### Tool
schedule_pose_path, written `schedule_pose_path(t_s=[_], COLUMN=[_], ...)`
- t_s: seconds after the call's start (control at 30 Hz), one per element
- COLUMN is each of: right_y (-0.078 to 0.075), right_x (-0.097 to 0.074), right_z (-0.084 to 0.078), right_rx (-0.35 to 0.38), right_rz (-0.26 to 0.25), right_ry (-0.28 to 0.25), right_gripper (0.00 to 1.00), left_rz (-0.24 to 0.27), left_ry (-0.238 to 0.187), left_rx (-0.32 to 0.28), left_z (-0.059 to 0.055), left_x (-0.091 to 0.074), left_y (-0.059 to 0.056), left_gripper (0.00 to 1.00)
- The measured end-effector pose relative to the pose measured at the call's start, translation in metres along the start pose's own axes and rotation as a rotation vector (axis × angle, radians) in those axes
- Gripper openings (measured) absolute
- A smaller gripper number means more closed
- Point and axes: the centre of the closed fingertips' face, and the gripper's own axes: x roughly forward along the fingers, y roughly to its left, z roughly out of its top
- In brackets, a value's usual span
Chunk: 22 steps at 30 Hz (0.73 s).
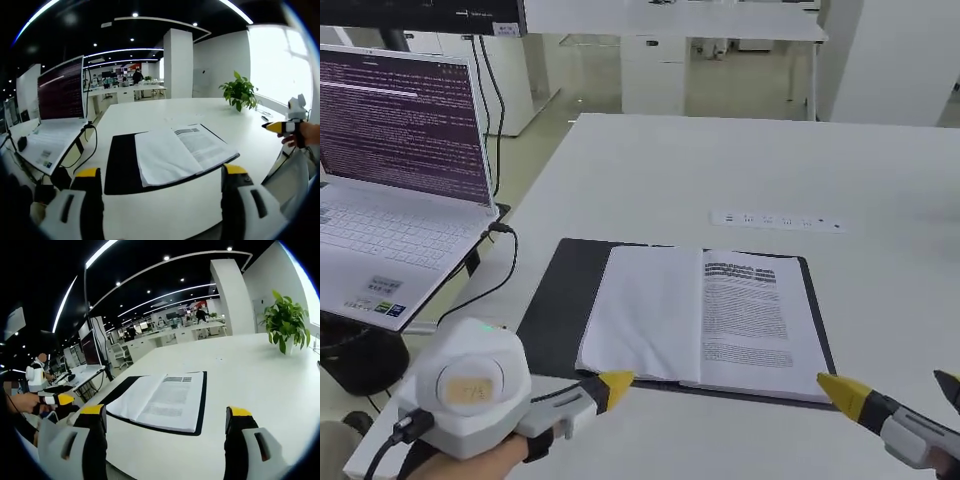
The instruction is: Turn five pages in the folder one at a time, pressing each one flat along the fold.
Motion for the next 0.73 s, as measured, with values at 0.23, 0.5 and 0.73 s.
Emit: schedule_pose_path(t_s=[0.23, 0.5, 0.73], right_y=[0.004, 0.007, 0.007], right_x=[0.003, 0.007, 0.009], right_z=[-0.007, -0.008, -0.009], right_rx=[-0.012, -0.014, -0.02], right_rz=[0.016, 0.026, 0.028], right_ry=[0.034, 0.047, 0.056], right_gripper=[0.99, 0.98, 0.98], left_rz=[0.009, 0.01, 0.007], left_ry=[0.016, 0.024, 0.039], left_rx=[0.005, 0.007, 0.006], left_z=[-0.007, -0.008, -0.013], left_x=[0.0, 0.002, 0.005], left_y=[0.005, 0.006, 0.005], left_gripper=[0.99, 0.99, 0.99])
